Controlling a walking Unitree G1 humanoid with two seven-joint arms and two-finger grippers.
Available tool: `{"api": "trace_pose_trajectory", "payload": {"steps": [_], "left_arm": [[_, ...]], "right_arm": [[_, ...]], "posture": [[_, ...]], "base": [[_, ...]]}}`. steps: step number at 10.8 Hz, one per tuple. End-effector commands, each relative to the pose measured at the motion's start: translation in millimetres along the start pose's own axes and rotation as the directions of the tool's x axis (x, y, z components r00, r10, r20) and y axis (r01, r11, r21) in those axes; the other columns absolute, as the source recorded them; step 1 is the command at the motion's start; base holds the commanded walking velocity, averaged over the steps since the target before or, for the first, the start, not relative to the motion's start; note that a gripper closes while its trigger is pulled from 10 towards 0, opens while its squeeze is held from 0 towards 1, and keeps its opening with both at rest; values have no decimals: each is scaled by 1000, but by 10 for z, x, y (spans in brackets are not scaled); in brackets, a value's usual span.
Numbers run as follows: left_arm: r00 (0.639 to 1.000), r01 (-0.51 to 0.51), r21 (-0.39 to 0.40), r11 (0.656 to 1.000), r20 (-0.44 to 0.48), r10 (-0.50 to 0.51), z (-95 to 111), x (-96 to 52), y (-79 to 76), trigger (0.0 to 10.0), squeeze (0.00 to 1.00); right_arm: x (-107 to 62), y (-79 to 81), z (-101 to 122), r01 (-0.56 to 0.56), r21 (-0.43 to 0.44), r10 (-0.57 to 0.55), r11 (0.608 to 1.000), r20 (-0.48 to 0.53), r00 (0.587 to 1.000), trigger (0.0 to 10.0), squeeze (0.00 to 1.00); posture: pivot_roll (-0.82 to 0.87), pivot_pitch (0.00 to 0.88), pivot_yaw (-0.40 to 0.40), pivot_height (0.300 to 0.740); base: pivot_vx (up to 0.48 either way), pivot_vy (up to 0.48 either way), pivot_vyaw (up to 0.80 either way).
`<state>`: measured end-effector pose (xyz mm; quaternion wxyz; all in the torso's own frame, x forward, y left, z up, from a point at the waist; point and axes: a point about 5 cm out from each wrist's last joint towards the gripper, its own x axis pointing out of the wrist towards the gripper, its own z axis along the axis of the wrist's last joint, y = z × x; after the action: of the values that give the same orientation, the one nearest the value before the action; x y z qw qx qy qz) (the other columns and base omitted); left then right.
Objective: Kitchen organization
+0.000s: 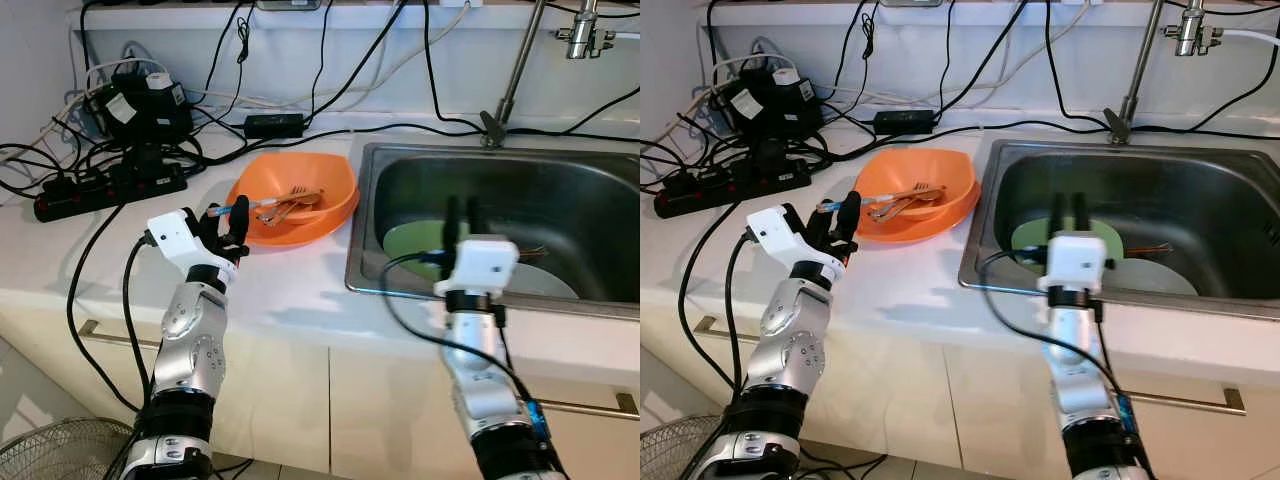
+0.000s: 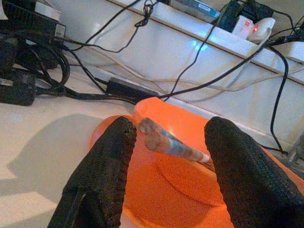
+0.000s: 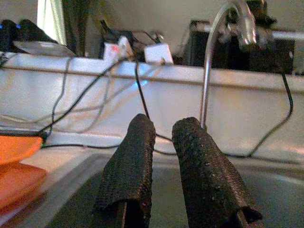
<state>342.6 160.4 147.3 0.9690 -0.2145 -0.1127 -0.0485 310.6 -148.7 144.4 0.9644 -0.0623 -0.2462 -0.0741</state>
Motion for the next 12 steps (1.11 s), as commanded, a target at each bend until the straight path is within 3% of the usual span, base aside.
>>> {"api": "trace_pose_trajectory", "payload": {"steps": [1,7,10,11,12], "left_arm": [[1000,23,20,1000,17,-24,58,59,-31,10000,0],[999,37,26,999,21,-38,71,71,-38,10000,0],[1000,23,-27,999,0,-23,15,73,-54,9882,0],[1000,5,-60,998,-4,-5,0,72,-43,8824,0],[1000,-16,-92,996,-7,15,-16,69,-34,0,0]], "right_arm": [[34,-47,-33,10,8,-9,1000,-17,1000,10000,0],[76,-158,-45,13,-7,-13,1000,-7,1000,10000,0],[83,-156,-55,7,-7,-7,1000,-11,1000,10000,0],[86,-157,-55,6,-8,-6,1000,-11,1000,10000,0],[89,-159,-54,3,-11,-3,1000,-12,1000,10000,0]], "posture": [[44,0,82,740],[45,0,87,740],[40,0,86,740],[39,0,85,740],[39,0,84,740]], "base": [[0,0,0],[0,0,0],[0,0,0],[0,0,0],[0,0,0]]}}
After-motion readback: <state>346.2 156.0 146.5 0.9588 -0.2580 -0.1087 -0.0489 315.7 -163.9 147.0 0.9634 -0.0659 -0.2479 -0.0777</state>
